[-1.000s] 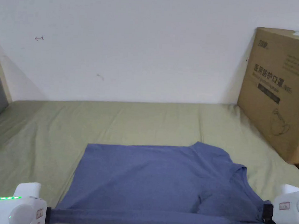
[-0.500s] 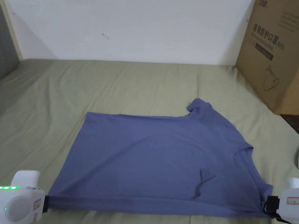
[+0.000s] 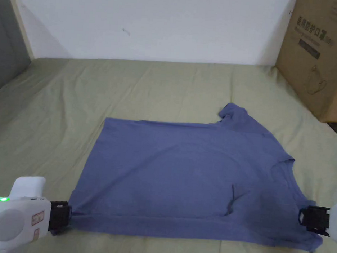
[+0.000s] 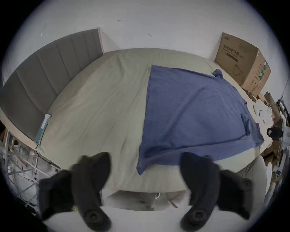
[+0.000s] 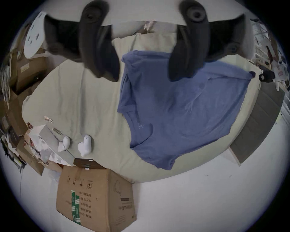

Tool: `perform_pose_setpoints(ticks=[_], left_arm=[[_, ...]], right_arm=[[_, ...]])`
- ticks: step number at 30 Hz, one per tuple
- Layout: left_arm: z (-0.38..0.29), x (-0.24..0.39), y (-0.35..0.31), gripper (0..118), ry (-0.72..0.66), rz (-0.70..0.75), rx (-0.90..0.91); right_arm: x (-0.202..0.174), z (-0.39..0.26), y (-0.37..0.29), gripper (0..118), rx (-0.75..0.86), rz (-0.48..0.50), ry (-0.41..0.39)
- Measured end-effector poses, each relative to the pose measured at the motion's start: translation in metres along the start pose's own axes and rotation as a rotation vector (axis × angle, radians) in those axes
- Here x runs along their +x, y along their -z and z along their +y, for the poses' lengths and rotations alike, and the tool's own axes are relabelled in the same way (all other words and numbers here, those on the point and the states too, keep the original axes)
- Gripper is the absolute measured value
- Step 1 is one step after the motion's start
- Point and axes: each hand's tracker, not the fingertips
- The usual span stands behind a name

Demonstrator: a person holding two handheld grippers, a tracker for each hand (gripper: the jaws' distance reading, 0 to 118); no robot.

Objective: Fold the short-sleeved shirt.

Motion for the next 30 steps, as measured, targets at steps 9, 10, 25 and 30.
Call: perform_pose_setpoints(ticks=[9, 10, 25, 30], left_arm=[[-0.03, -0.004, -0.01, 0, -0.059, -0.017, -0.047], [-0.027, -0.007, -0.01, 0, -0.061, -0.005, -0.037], [-0.012, 0.012, 0.05, 0, -0.08, -0.054, -0.152], [-0.011, 0.014, 0.041, 0, -0.062, -0.054, -0.173]], right_arm=[[0.002, -0.023, 0.001, 0, -0.01, 0.011, 0.03], [0.002, -0.023, 0.001, 0, -0.016, 0.01, 0.022], [0.01, -0.026, 0.018, 0, -0.067, 0.019, 0.075], [0.014, -0.021, 0.012, 0, -0.05, 0.041, 0.074]])
